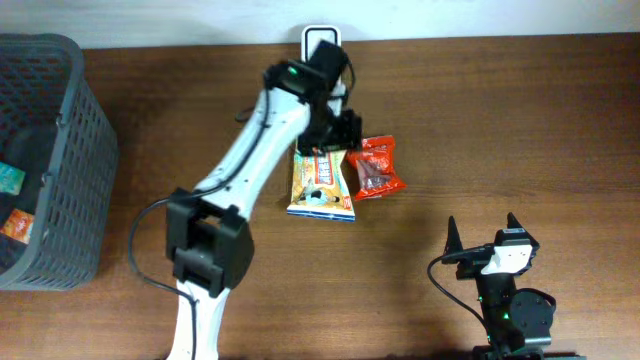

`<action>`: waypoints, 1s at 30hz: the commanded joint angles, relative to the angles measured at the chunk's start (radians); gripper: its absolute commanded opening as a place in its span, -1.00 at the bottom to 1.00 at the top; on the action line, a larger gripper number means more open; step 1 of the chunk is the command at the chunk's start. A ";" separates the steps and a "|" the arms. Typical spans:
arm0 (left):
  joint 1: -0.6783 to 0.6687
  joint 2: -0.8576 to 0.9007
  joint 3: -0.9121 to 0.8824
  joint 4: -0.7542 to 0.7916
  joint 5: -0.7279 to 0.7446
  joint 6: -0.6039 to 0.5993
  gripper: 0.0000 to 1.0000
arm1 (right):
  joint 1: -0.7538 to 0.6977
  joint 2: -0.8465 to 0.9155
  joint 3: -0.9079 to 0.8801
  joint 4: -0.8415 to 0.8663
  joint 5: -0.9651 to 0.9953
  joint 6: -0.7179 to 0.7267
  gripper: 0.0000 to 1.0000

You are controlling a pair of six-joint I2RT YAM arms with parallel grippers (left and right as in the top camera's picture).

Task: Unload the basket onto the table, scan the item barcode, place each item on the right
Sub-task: 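Lift the yellow snack bag out and place it beside the red bag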

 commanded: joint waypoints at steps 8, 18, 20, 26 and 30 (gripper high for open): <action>0.280 -0.143 0.324 -0.407 -0.291 0.074 0.98 | 0.005 -0.007 -0.008 -0.002 0.005 0.001 0.97; 0.285 -0.143 0.324 -0.407 -0.301 0.074 0.98 | 0.005 -0.007 -0.008 -0.002 0.005 0.001 0.97; 0.285 -0.143 0.324 -0.407 -0.302 0.074 0.98 | 0.005 -0.007 -0.008 -0.002 0.005 0.001 0.97; 0.285 -0.143 0.324 -0.404 -0.298 0.133 0.98 | 0.005 -0.007 -0.008 -0.002 0.005 0.001 0.97; 0.285 -0.143 0.324 -0.380 -0.297 0.157 0.98 | 0.005 -0.007 -0.008 -0.002 0.005 0.001 0.97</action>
